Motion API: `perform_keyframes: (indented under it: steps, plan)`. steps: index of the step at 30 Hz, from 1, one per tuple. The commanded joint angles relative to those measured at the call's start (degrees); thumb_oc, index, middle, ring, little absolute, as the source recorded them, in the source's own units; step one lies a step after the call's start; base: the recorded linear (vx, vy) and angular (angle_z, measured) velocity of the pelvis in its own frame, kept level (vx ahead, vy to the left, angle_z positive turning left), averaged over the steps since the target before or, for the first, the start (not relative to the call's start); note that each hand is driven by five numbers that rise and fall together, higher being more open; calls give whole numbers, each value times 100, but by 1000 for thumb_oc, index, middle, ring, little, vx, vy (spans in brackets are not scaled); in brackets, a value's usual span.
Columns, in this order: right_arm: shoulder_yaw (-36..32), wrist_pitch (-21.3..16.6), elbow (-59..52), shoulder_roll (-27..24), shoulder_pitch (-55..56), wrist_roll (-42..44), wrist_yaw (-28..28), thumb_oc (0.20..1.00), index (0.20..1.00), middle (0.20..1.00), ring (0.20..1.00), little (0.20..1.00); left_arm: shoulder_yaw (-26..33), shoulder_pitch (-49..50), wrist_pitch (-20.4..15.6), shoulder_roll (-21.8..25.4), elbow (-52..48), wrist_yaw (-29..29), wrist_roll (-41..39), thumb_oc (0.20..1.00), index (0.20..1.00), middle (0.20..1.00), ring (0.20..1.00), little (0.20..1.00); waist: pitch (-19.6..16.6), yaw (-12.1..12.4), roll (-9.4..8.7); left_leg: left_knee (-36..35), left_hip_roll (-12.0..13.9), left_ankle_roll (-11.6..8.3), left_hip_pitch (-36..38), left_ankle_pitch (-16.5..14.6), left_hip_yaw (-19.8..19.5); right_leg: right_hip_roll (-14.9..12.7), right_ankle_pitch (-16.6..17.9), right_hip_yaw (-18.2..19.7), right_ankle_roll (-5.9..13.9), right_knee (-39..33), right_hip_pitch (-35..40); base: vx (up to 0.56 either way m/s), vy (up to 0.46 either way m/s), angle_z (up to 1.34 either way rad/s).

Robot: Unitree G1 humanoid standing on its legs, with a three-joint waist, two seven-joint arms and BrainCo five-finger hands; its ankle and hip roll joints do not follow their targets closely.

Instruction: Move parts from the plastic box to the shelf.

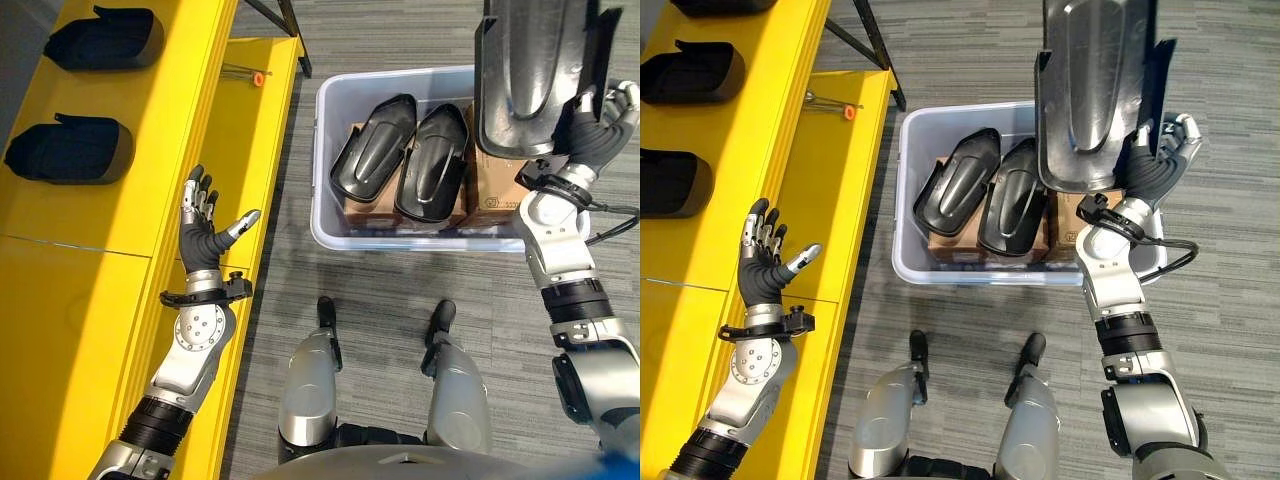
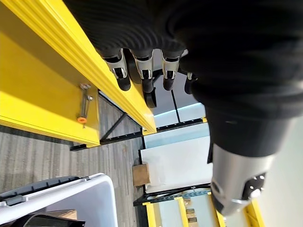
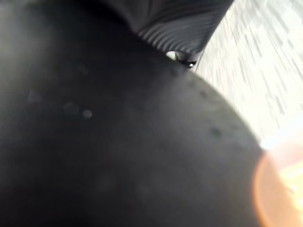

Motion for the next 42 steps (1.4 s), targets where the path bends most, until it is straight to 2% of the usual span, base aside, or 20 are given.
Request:
perform_keyframes:
  steps: [1, 4, 7, 8, 10, 11, 16, 19, 22, 23, 25, 26, 27, 28, 30, 32, 35, 39, 41, 42]
  plan:
    - [36, -49, -730, 43, 78, 419, 929, 200, 200, 200, 200, 200, -1, 127, -363, 27, -567, -679, -204, 1000, 1000, 1000, 1000, 1000, -275, 233, -78, 81, 101, -63, -102, 67, -491, -12, -1040, -497, 35, 796, 436, 33, 47, 9]
    - [340, 227, -1113, 254, 429, 437, 1353, 200, 200, 200, 200, 200, -44, 296, -321, 36, -789, -1775, -368, 1000, 1000, 1000, 1000, 1000, -424, 225, -51, -158, 326, -121, 180, 282, -100, -77, -1114, -844, 16, 808, 750, 10, 54, 40]
    - [673, 296, -1350, 328, 860, 629, 1710, 200, 200, 200, 200, 200, -223, 356, -305, 122, -855, -2398, -344, 1000, 1000, 1000, 1000, 1000, -539, 180, -24, -354, 458, -145, 418, 461, 357, -182, -1153, -1204, 55, 839, 973, -54, 162, 99]
    - [847, 297, -1437, 324, 1015, 633, 1922, 200, 200, 200, 200, 200, -326, 354, -276, 170, -878, -2762, -513, 1000, 1000, 1000, 1000, 1000, -613, 194, -40, -368, 388, -182, 494, 391, 285, -254, -1232, -1222, 162, 871, 1057, -77, 302, 101]
    - [1025, 335, -1459, 335, 1128, 646, 2136, 200, 200, 200, 200, 200, -452, 313, -213, 208, -882, -3075, -518, 1000, 1000, 1000, 1000, 1000, -681, 223, -36, -384, 315, -146, 535, 379, 264, -289, -1198, -1283, 202, 817, 1144, -87, 272, 61]
    - [1136, 324, -1519, 307, 1214, 629, 2188, 200, 200, 200, 200, 200, -539, 288, -201, 246, -917, -3364, -616, 1000, 1000, 1000, 1000, 1000, -724, 249, -20, -401, 273, -63, 519, 445, 295, -297, -1066, -1374, 181, 715, 1181, -103, 230, 26]
    - [1368, 298, -1559, 166, 1397, 640, 2471, 200, 200, 200, 200, 200, -783, 273, -17, 540, -1001, -4351, -699, 1000, 1000, 1000, 1000, 1000, -860, 332, -23, -348, 24, 55, 579, 322, 184, -445, -828, -1407, 366, 431, 1389, -66, 266, 22]
    - [1528, 383, -1690, 20, 1460, 740, 2567, 200, 200, 200, 200, 200, -877, 242, 3, 841, -1058, -4796, -1016, 1000, 1000, 1000, 1000, 1000, -935, 462, -68, -94, -283, 254, 535, 31, 114, -791, -408, -1395, 531, 105, 1593, -112, 389, 27]
    - [1544, 358, -1643, 27, 1550, 684, 2500, 200, 200, 200, 200, 200, -939, 148, 43, 973, -1030, -5106, -1007, 1000, 1000, 1000, 1000, 1000, -970, 479, -107, 92, -428, 417, 490, -138, 117, -961, -338, -1259, 551, 146, 1699, -58, 216, 23]
    - [1553, 339, -1615, 27, 1637, 690, 2446, 200, 200, 200, 200, 200, -966, 65, 71, 1060, -1005, -5387, -1150, 1000, 1000, 1000, 1000, 1000, -1023, 436, -137, 87, -540, 541, 501, -196, 53, -922, -380, -1050, 546, 281, 1727, -10, 149, 33]
    - [1539, 304, -1642, 42, 1792, 607, 2458, 200, 200, 200, 200, 200, -986, 36, 76, 1110, -1012, -5643, -1180, 1000, 1000, 1000, 1000, 1000, -1089, 350, -171, 30, -692, 643, 491, -236, -133, -807, -384, -688, 541, 440, 1649, 27, 118, 67]
    - [1509, 235, -1648, 88, 1985, 596, 2568, 200, 200, 200, 200, 200, -954, 62, 96, 1210, -1038, -5880, -1196, 1000, 1000, 1000, 1000, 1000, -1161, 223, -214, -169, -855, 735, 557, -234, -416, -470, -441, -198, 514, 650, 1513, 69, 71, 93]
    - [1493, 245, -1697, 54, 2110, 632, 2774, 200, 200, 200, 200, 200, -822, 170, 60, 1301, -1060, -5893, -1241, 1000, 1000, 1000, 1000, 1000, -1239, 168, -253, -421, -912, 717, 648, -158, -538, -58, -536, -152, 491, 577, 1455, 63, 39, 118]
    - [1493, 250, -1705, 52, 2125, 628, 2798, 200, 200, 200, 200, 200, -802, 188, 51, 1305, -1065, -5883, -1232, 1000, 1000, 1000, 1000, 1000, -1253, 164, -258, -463, -918, 714, 665, -143, -547, -18, -530, -157, 491, 571, 1442, 37, 8, 110]
    - [1514, 228, -1666, -31, 2122, 685, 3098, 200, 200, 200, 200, 200, -656, 324, 63, 1224, -1091, -5874, -1102, 1000, 1000, 1000, 1000, 1000, -1299, 228, -329, -764, -953, 571, 840, -25, -475, 516, -601, -508, 345, 65, 1490, 19, -57, 37]
    - [1571, 239, -1619, -30, 2122, 715, 3223, 200, 200, 200, 200, 200, -642, 503, 60, 1012, -1109, -5849, -903, 1000, 1000, 1000, 1000, 1000, -1313, 234, -374, -823, -1043, 505, 867, 26, -549, 883, -563, -397, 194, -323, 1551, 23, -96, -51]
    - [1657, 223, -1412, 11, 2064, 782, 3470, 200, 200, 200, 200, 200, -602, 614, 39, 891, -1079, -5716, -735, 1000, 1000, 1000, 1000, 1000, -1417, 224, -357, -778, -1141, 519, 726, 12, -673, 936, -569, -211, 81, -666, 1574, -42, -99, -13]
    - [1758, 252, -1280, 12, 1977, 577, 3561, 200, 200, 200, 200, 200, -553, 626, 13, 832, -942, -5848, -558, 1000, 1000, 1000, 1000, 1000, -1494, 199, -264, -914, -1135, 477, 637, 66, -514, 873, -473, -273, 119, -934, 1537, -109, -90, 20]
    - [1675, 371, -1447, -58, 2226, 635, 3548, 200, 200, 200, 200, 200, -462, 740, -28, 915, -865, -6097, -510, 1000, 1000, 1000, 1000, 1000, -1576, -37, -220, -833, -1077, 436, 724, -14, 53, 847, -501, -382, 125, -939, 1558, 3, -89, 47]
    - [1570, 396, -1557, -115, 2385, 680, 3502, 200, 200, 200, 200, 200, -451, 732, -47, 1014, -856, -6293, -665, 1000, 1000, 1000, 1000, 1000, -1610, -228, -225, -662, -974, 383, 808, -170, 586, 762, -592, -521, 156, -879, 1586, 9, -45, 55]
